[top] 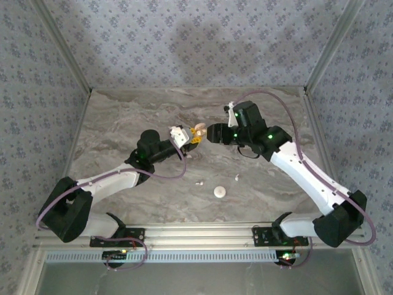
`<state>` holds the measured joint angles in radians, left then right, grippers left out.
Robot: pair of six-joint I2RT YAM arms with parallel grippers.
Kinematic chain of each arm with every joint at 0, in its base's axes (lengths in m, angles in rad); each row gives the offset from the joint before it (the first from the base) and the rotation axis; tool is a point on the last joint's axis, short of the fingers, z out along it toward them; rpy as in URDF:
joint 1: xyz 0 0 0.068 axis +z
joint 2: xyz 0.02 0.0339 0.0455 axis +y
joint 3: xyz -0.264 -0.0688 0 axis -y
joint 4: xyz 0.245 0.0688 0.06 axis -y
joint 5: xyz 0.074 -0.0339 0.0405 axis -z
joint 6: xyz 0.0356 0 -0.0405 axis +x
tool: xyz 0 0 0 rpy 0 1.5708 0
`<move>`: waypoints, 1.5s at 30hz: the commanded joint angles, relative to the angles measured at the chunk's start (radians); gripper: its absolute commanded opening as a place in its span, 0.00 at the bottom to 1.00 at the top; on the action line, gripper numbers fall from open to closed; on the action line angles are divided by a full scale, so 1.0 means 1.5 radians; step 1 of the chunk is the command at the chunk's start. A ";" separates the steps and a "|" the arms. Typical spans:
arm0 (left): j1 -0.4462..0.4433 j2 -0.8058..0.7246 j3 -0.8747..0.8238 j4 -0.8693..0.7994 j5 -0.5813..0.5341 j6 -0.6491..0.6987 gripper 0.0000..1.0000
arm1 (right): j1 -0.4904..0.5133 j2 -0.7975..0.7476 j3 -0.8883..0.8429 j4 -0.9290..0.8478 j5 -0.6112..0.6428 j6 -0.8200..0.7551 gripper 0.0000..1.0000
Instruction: Insert wireless bluetooth earbuds into charging case
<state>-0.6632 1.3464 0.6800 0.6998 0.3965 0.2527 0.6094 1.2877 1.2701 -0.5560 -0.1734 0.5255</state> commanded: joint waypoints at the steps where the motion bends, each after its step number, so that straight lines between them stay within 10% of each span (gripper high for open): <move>1: -0.001 -0.023 0.024 0.023 0.015 -0.008 0.11 | 0.014 -0.017 0.008 0.029 -0.016 -0.027 0.67; 11: -0.001 -0.024 0.025 0.024 0.017 -0.010 0.11 | 0.044 0.026 0.037 0.021 -0.002 -0.048 0.80; 45: -0.002 -0.028 0.022 0.030 0.020 -0.017 0.11 | -0.024 0.032 0.016 -0.023 -0.044 -0.045 0.74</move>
<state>-0.6666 1.3357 0.6800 0.7021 0.4072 0.2417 0.6113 1.3590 1.3094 -0.5499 -0.2970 0.4702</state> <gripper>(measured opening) 0.213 0.740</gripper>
